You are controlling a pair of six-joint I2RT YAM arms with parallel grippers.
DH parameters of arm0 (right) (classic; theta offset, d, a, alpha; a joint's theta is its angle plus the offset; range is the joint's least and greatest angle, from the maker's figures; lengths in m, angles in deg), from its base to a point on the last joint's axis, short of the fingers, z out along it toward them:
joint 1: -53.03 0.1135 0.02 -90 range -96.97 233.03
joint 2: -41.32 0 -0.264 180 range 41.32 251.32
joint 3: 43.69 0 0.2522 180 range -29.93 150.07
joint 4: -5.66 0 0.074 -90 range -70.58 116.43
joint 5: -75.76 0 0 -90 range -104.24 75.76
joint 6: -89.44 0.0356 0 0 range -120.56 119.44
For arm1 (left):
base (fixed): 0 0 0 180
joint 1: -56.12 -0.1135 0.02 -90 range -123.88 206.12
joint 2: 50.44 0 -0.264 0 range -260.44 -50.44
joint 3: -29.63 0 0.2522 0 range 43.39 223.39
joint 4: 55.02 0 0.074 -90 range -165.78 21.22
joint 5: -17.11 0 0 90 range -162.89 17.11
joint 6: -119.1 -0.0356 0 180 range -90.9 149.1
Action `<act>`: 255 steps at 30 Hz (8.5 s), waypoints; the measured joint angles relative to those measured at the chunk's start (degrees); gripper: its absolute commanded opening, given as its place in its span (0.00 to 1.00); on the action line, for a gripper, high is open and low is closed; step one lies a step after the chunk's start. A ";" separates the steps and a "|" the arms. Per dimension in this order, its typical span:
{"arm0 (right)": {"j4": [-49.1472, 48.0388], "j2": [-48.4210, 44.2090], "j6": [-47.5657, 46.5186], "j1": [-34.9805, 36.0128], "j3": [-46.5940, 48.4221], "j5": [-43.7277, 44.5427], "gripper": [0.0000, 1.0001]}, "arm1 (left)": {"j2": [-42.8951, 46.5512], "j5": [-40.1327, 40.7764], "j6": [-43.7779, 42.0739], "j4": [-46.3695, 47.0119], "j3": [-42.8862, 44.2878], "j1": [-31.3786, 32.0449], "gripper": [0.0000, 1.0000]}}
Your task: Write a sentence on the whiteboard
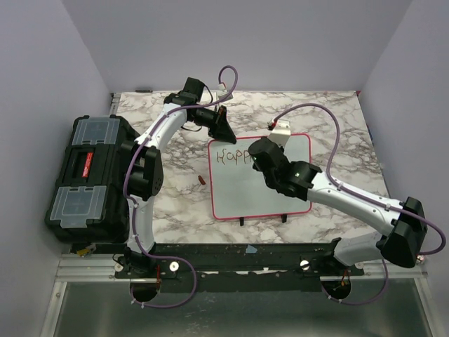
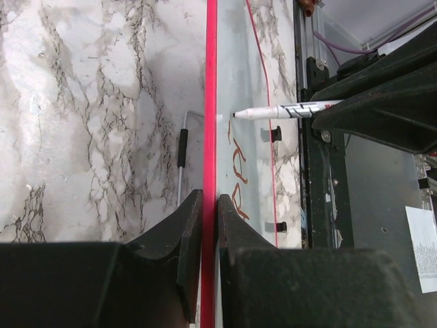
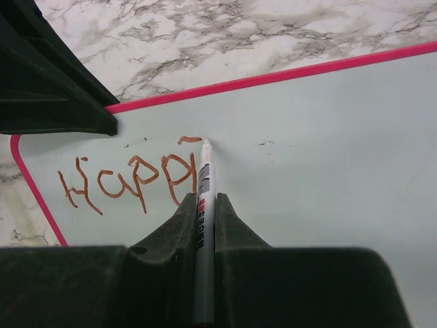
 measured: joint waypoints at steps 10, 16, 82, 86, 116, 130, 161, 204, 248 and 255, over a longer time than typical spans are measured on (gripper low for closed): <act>-5.40 -10.93 -2.51 0.00 -6.80 -0.17 0.01 | 0.00 -0.22 0.90 0.48 0.00 0.00 0.00; -8.61 -13.33 -4.37 0.00 -8.22 -0.13 0.01 | 0.11 -0.24 1.07 1.01 -0.26 -0.02 0.00; -9.44 -5.95 -3.65 0.00 -9.73 -1.68 0.01 | 0.79 -1.46 2.10 2.69 -1.31 -0.66 0.00; -9.38 -5.95 -3.43 0.00 -9.73 -1.68 0.01 | 0.79 -1.49 2.10 2.71 -1.31 -0.66 0.00; -4.46 -9.14 1.27 0.02 -12.39 -4.94 0.01 | 0.79 -1.42 2.10 2.73 -1.31 -0.72 0.00; -3.21 -4.50 0.39 0.02 -7.32 -1.60 0.01 | 0.79 -1.42 2.12 3.17 -1.31 -0.98 0.00; -3.50 -2.75 -1.70 -0.50 -5.07 2.38 0.01 | 0.79 -1.42 2.12 3.17 -1.31 -0.98 0.00; 0.15 -8.61 -1.14 -0.74 -8.98 -1.29 0.01 | 0.79 -1.51 2.54 3.19 -1.31 -0.98 0.00; -0.85 -4.85 -3.08 -1.86 -6.16 2.69 0.01 | 0.79 -1.51 2.75 3.67 -1.31 -0.98 0.00; -1.73 -3.21 -3.76 -1.88 -4.83 2.69 0.01 | 0.79 -1.49 2.75 3.85 -1.33 -0.98 0.00</act>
